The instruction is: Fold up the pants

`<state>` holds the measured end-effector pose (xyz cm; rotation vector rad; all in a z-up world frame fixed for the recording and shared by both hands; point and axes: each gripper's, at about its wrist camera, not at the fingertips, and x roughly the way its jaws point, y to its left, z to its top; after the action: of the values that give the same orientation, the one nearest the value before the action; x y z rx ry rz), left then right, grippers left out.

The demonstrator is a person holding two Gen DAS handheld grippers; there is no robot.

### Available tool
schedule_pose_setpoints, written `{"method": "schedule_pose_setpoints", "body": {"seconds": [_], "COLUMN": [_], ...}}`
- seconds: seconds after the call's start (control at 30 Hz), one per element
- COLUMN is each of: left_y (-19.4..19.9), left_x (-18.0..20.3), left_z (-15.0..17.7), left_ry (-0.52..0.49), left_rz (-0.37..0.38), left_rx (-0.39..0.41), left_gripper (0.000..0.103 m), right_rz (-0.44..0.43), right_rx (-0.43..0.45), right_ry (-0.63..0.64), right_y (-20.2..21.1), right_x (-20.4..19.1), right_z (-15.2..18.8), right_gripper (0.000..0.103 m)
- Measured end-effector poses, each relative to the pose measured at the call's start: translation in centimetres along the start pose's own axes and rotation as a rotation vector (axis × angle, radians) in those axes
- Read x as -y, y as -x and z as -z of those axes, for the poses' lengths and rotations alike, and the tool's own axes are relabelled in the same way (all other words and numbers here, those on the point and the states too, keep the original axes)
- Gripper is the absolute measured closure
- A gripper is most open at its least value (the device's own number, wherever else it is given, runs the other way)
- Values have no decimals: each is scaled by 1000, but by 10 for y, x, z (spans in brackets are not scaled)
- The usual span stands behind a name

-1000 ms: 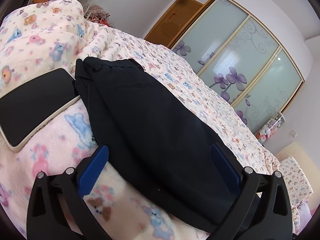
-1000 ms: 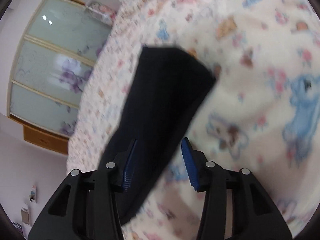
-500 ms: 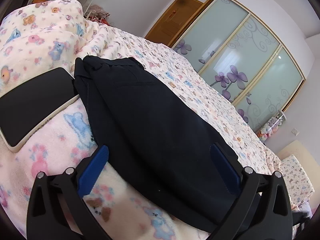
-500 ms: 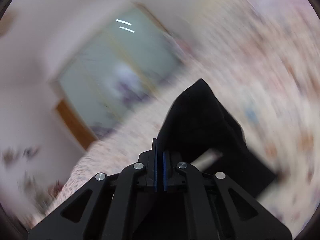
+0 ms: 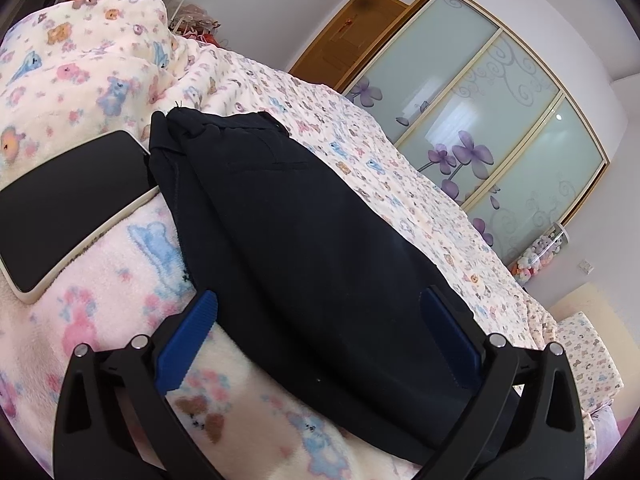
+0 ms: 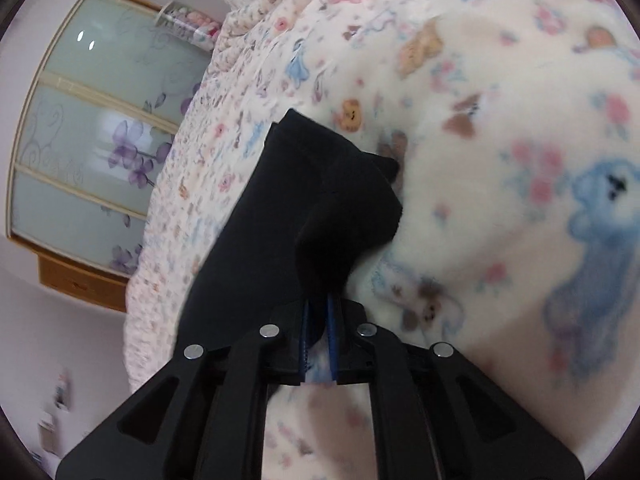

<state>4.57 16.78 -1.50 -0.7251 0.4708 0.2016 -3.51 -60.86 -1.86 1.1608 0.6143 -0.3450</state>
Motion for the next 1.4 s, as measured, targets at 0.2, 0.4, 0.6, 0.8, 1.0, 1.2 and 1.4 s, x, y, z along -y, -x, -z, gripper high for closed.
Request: {"method": "schedule_pose_setpoints", "body": {"seconds": [0.2,0.4,0.6,0.8,1.0,1.2,1.4], "left_y": [-1,-2,-3,-3,-3,-3,6], "left_x": [2,2,2,-1,-2,-2,-8], "left_z": [1,1,1,0,-1,-1,-10], "left_ry": [-9,-17,-19,-8,-3,-1,50], "left_rz": [-11,-16,-18,-8,-5,-6,72], "left_rx": [0,0,0,-5,-7,-7,19], "left_gripper": [2,2,2,2,2,2,2], "right_rz": [10,111,-47,168,81,-233,-234], "right_rx": [104,222,519,164,156,-53,-190], "right_ry": [9,298,748,271,110,156,409], "right_y": [5,-10,21,-23,10,-14,-52], "right_x": [-4,-44,-96,-13,0,-27,-76], "right_z": [-10,-16,12,-27,-25,-6,32], "right_gripper": [62,96,98,98,71,52,53]}}
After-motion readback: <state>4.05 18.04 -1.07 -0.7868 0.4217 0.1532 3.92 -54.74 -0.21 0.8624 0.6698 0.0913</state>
